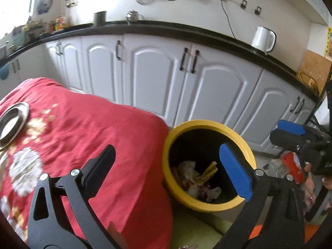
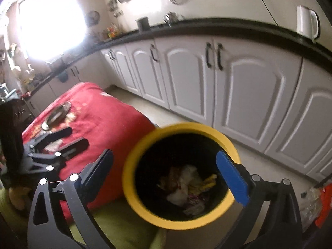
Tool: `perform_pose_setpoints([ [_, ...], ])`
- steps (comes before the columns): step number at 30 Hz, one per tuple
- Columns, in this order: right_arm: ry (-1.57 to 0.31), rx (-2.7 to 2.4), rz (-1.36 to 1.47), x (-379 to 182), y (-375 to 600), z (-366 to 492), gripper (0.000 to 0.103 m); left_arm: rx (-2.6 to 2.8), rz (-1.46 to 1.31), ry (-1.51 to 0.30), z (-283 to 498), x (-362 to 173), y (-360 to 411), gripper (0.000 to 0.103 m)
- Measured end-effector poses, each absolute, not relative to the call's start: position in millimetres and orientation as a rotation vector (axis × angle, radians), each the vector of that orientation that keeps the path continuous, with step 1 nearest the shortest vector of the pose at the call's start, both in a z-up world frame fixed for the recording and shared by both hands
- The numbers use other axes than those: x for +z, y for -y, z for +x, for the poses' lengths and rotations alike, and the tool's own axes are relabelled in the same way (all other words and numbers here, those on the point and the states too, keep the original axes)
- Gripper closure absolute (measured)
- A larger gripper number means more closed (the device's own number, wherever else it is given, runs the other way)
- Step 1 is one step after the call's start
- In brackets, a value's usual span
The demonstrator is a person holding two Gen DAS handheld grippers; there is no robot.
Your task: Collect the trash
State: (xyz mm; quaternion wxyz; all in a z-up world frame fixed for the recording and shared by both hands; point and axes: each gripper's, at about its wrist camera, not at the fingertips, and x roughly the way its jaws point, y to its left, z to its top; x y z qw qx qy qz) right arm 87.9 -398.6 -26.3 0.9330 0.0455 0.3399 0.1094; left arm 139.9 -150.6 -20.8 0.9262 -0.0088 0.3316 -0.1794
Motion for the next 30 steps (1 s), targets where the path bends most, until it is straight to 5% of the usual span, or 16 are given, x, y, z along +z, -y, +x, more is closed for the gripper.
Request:
perform_pose_setpoints([
  [19, -0.423, 0.169, 0.046, -31, 319, 12, 0.006, -0.162, -0.065, -0.576, 63, -7, 70, 0.011],
  [30, -0.448, 0.164, 0.042, -39, 314, 15, 0.006, -0.166, -0.074, -0.518, 48, -8, 64, 0.011],
])
